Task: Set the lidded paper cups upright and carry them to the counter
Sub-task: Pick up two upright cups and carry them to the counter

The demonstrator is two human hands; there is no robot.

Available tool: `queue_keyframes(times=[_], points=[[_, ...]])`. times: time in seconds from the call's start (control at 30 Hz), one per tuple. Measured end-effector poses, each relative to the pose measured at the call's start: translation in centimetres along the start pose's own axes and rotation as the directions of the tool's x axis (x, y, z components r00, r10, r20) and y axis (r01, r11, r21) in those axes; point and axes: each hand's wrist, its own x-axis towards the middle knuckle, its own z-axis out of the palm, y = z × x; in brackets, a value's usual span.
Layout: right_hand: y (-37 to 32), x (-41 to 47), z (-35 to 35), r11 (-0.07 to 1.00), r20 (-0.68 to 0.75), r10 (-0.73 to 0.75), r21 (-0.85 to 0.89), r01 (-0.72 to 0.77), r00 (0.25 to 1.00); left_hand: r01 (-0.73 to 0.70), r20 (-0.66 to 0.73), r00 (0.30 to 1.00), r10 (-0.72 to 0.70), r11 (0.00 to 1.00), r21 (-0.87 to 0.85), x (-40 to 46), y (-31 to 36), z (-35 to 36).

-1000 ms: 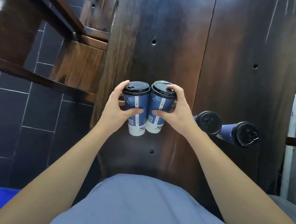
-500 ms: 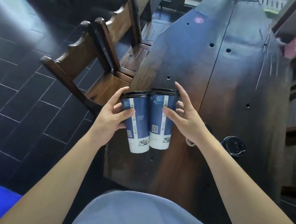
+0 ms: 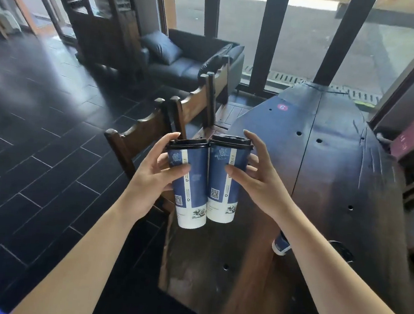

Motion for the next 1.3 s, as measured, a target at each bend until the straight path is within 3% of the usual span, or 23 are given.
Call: queue_keyframes(times=[0.3,0.5,0.8,1.03,1.3], points=[[-4.1,4.5,15.1,0.999,0.133,-0.039,0.027,0.035,0.990,-0.073,-0.187,0.980,0.074,0.997,0.010,-5.4,1.7,-15.0],[-6.0,8.7,29.3,0.996,0.225,-0.086,0.024,0.083,0.971,-0.084,-0.421,0.903,0.089,0.996,0.031,-11.3,2.1,-29.5],[-7.7,12.9,47.8,0.990,0.478,-0.116,-0.014,0.139,0.871,-0.078,-0.754,0.654,0.059,0.997,0.010,-20.7,2.2,-43.7],[-8.5,16.8,59.5,0.985,0.698,-0.153,0.052,0.164,0.699,0.011,-0.902,0.427,0.061,0.997,0.072,-24.3,1.1,-50.3],[-8.2,24.4,71.3,0.969,0.877,-0.209,0.127,0.210,0.432,0.068,-0.976,0.177,0.128,0.988,0.142,-24.1,0.1,-57.1]])
